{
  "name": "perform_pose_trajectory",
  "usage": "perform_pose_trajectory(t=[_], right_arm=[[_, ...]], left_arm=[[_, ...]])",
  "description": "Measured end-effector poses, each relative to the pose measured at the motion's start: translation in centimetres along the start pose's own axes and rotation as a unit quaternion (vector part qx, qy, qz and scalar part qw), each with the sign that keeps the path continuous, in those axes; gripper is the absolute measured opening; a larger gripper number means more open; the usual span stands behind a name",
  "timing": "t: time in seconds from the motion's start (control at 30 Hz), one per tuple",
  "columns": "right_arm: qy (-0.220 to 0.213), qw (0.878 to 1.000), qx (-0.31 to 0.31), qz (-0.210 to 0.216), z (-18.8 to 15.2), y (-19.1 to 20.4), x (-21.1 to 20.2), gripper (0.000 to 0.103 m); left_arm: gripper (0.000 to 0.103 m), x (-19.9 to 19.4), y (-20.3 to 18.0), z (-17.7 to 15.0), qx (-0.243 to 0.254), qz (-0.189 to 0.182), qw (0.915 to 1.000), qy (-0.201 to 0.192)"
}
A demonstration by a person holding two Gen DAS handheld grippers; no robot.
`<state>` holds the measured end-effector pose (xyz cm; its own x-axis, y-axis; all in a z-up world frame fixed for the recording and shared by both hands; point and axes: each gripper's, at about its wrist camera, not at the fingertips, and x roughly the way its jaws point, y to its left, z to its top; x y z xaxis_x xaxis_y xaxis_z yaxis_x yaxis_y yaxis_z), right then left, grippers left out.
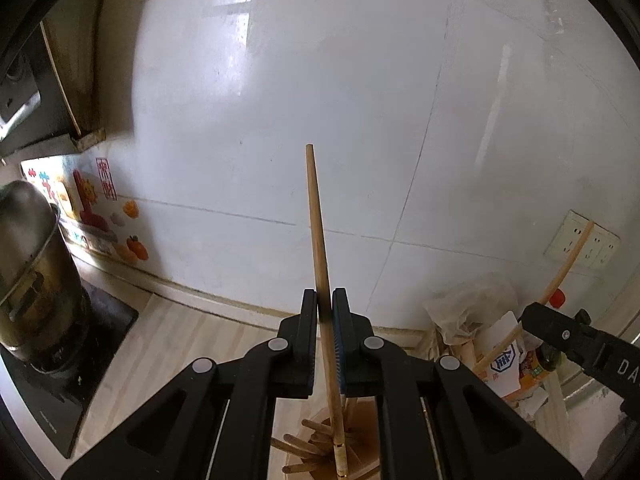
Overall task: Organize utensils
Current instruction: 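Lower the left tool's chopstick into the holder while the right tool lowers its own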
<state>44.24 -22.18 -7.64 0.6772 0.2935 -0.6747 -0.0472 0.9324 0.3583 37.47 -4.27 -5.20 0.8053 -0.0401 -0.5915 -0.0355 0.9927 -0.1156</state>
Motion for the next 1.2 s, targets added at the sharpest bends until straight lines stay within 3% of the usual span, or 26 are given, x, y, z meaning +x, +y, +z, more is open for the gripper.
perform_pose_trajectory(t=[0.4,0.87,1.2], right_arm=[[-0.015,1.000,0.000,-0.004,-0.5,0.2,-0.8,0.007],[0.002,1.000,-0.003,0.000,-1.1,-0.1,-0.4,0.007],[0.019,1.000,-0.004,0.000,-1.5,0.6,0.3,0.007]], left_arm=[[0.006,0.7,-1.5,-0.5,0.050,0.001,0.9981,-0.035],[0.006,-0.4,-0.4,-1.5,0.025,-0.024,0.9991,-0.023],[0.005,-1.3,-0.2,0.3,0.005,-0.033,0.9975,-0.062]])
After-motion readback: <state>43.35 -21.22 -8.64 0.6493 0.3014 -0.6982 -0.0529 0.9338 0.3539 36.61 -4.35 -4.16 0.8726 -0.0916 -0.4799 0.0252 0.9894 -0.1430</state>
